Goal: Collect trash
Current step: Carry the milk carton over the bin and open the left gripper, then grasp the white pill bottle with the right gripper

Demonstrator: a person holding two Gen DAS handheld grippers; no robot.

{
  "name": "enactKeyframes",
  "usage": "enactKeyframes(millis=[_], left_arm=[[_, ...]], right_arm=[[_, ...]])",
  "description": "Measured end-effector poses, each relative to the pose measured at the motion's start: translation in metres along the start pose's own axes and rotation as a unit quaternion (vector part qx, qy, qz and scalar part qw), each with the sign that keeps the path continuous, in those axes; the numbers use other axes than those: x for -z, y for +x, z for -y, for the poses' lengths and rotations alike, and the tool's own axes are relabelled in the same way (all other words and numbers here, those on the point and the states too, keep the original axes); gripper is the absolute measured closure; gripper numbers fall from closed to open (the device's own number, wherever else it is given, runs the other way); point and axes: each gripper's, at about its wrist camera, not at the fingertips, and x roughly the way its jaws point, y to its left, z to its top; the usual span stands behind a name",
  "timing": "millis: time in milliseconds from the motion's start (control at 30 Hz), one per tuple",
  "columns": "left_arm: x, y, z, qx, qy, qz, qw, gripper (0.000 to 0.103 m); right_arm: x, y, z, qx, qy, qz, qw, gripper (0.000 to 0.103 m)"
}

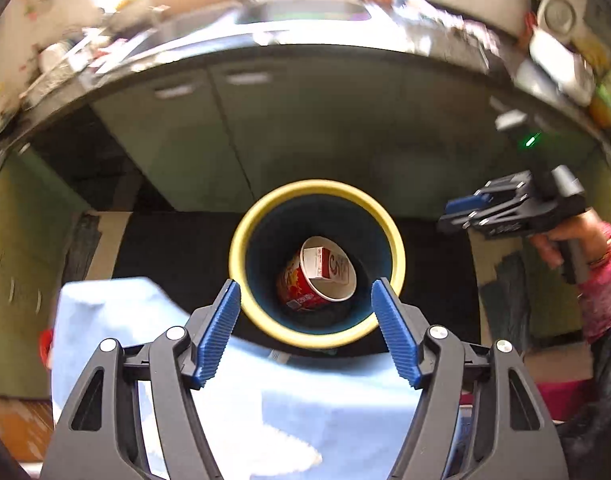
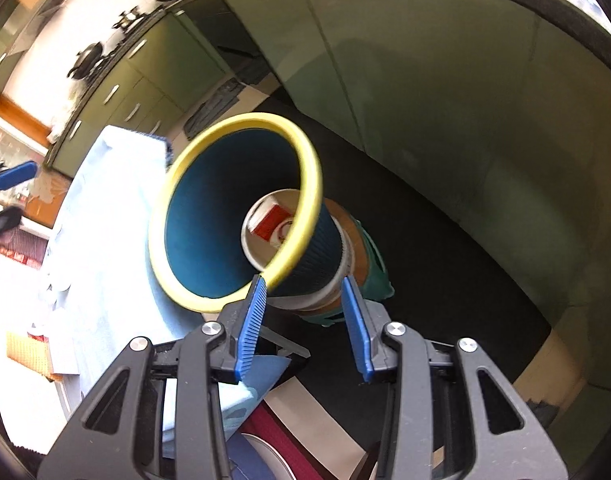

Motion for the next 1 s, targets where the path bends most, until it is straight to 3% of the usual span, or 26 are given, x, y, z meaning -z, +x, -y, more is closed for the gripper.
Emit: enactKeyframes(millis=[133,300,433,567,800,833,1000], left_arm=[[0.036,-0.062,-0.012,-0.015,-0.058,0.042,0.9974,0.031],[0.105,-0.142,-0.031,-0.061,-0.137,0.103,0.9833,0.025],[0.174,-0.201,-0.035,-0.116,-0.189,0.149,0.9636,0.021],[0.245,-0.238,-0.038,-0.138,-0.246,0.172,0.9439,0.019],[0.362,-0.263,-0.025,-0.197,-0.316,0.198,0.9067,0.015],[0.383,-0.266,-0.024,-0.207,-0.332,0.207,0.8967,0.015],[0.442,-0.263,-0.015,-0.251,-0.371,0.223,0.8658,0.014]], right_arm=[[-0.002,0.004,-0.032,-0.01,-0.041,-0.004,0.999,0.063],[-0.002,0.016,-0.092,-0.031,-0.114,-0.017,0.993,0.062],[-0.002,0.032,-0.158,-0.059,-0.184,-0.034,0.981,0.059],[0.0,0.058,-0.232,-0.095,-0.25,-0.058,0.962,0.054],[0.017,0.097,-0.351,-0.144,-0.34,-0.094,0.925,0.043],[0.013,0.104,-0.365,-0.147,-0.343,-0.096,0.923,0.042],[0.02,0.138,-0.424,-0.13,-0.368,-0.112,0.914,0.036]])
